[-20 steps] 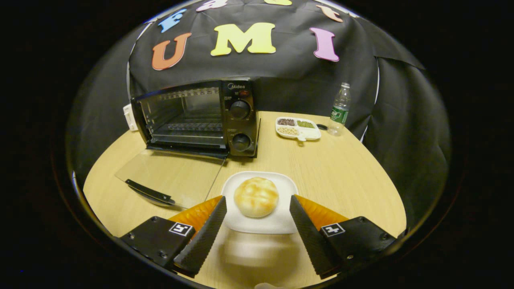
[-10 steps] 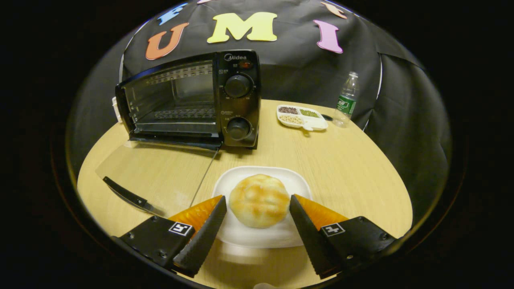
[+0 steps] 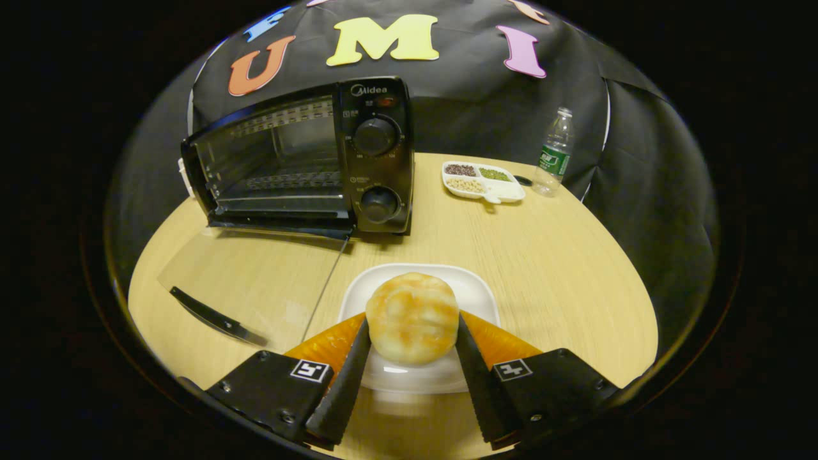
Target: Open the electric oven with the left hand, put the food in, and close the electric oven.
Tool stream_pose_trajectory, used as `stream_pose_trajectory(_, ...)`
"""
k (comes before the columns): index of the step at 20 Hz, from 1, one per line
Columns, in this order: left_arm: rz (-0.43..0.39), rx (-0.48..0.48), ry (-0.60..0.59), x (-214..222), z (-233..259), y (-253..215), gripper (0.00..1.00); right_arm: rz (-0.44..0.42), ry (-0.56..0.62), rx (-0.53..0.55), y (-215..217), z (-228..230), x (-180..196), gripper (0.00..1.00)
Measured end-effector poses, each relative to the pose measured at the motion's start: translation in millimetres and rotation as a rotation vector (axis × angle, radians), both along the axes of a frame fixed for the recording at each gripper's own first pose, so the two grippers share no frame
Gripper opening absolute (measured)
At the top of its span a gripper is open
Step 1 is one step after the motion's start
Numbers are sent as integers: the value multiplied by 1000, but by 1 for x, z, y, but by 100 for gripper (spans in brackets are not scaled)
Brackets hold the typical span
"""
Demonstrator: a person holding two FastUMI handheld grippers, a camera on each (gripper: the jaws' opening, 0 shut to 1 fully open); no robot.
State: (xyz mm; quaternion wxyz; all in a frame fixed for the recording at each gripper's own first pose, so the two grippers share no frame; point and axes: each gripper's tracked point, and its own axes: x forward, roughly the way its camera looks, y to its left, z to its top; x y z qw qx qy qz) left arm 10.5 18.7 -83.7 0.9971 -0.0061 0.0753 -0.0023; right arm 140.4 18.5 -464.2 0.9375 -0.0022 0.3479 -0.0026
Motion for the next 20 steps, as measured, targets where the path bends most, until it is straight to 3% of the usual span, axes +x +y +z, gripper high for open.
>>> stream_pose_trajectory(1, 3, 0, 3, 0, -1, 3, 84, -1, -8, 22, 3, 7, 1, 78)
stream_pose_trajectory(2, 6, 0, 5, -1, -1, 6, 94, -6, -13, 59, 8, 15, 0, 78)
stream_pose_trajectory(4, 15, -1, 1, -1, 2, 13, 94, -16, -32, 169, 26, 32, 2, 78)
stream_pose_trajectory(5, 16, 0, -5, -1, 3, 15, 84, -18, -39, 227, 37, 39, 3, 78)
stream_pose_trajectory(6, 17, -1, -8, -2, 4, 16, 94, -18, -48, 270, 48, 46, 5, 78)
stream_pose_trajectory(11, 8, 4, 0, -5, -1, 20, 94, -34, -62, 514, 104, 65, 20, 76)
stream_pose_trajectory(20, 23, 15, 34, -6, -15, 40, 94, -107, -71, 718, 170, 58, 70, 78)
